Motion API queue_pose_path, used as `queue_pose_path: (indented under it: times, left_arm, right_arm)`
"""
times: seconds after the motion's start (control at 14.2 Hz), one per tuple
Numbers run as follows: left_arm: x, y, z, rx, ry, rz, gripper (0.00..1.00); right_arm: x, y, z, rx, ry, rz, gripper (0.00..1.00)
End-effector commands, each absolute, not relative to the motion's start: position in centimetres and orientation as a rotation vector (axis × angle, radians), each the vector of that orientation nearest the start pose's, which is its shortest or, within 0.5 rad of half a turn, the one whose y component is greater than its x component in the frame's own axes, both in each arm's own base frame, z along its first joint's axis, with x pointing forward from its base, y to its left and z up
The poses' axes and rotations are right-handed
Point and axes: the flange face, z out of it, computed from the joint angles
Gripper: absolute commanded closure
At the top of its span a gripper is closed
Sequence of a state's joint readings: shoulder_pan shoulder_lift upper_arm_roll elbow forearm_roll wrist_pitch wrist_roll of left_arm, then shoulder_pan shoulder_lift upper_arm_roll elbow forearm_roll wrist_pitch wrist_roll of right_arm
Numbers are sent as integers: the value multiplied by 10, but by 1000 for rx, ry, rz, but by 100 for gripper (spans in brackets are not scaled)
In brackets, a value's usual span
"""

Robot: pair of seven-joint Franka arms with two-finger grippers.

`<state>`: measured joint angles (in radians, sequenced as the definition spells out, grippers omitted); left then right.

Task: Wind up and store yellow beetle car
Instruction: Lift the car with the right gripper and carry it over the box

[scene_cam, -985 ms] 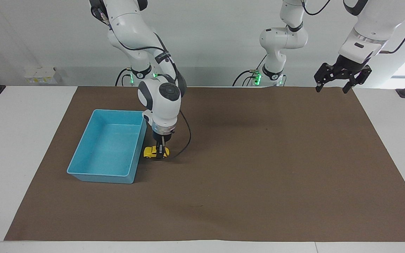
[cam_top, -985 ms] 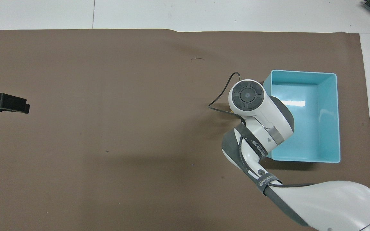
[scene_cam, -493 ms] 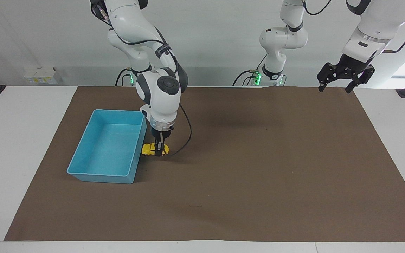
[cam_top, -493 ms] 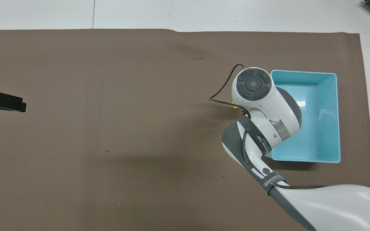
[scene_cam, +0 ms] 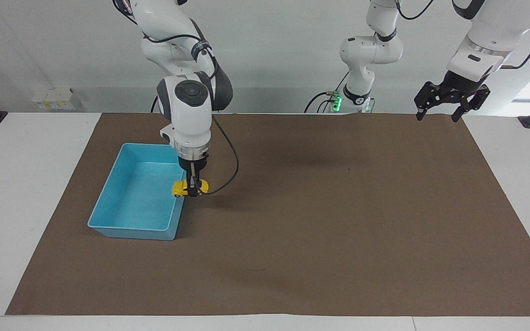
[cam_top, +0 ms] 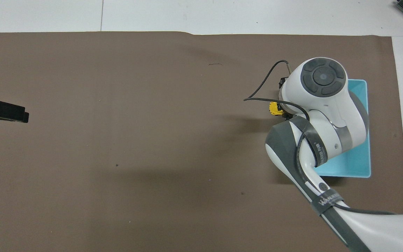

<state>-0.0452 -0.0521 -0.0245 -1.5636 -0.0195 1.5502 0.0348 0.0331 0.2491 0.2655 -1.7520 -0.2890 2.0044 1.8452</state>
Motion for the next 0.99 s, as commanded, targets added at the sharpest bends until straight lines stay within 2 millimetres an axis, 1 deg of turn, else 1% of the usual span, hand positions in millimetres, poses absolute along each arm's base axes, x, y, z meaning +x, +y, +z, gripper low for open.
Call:
queue_pose_path:
  times: [0.0, 0.07, 0.21, 0.42, 0.56, 0.7, 0.84, 0.92]
  left_arm:
    - [530, -38, 661, -3148, 178, -55, 0]
    - [530, -38, 661, -3148, 178, -55, 0]
    - [530, -37, 661, -3148, 178, -55, 0]
    - [530, -37, 661, -3148, 178, -55, 0]
    - [530, -37, 661, -3148, 178, -55, 0]
    - [530, -36, 661, -3149, 173, -55, 0]
    - [530, -36, 661, -3149, 173, -55, 0]
    - [530, -37, 661, -3148, 175, -55, 0]
  right_arm:
    - [602, 145, 446, -2531, 2004, -252, 100]
    - [599, 138, 450, -2602, 1928, -246, 100]
    - [591, 133, 457, -2774, 1709, -235, 100]
    - [589, 124, 455, -2888, 1551, -186, 100]
    - [584, 123, 452, -2964, 1429, -163, 100]
    - [578, 123, 448, -2992, 1362, -136, 100]
    - [578, 110, 443, -2972, 1356, -86, 100]
    - [574, 103, 441, -2973, 1340, -82, 100]
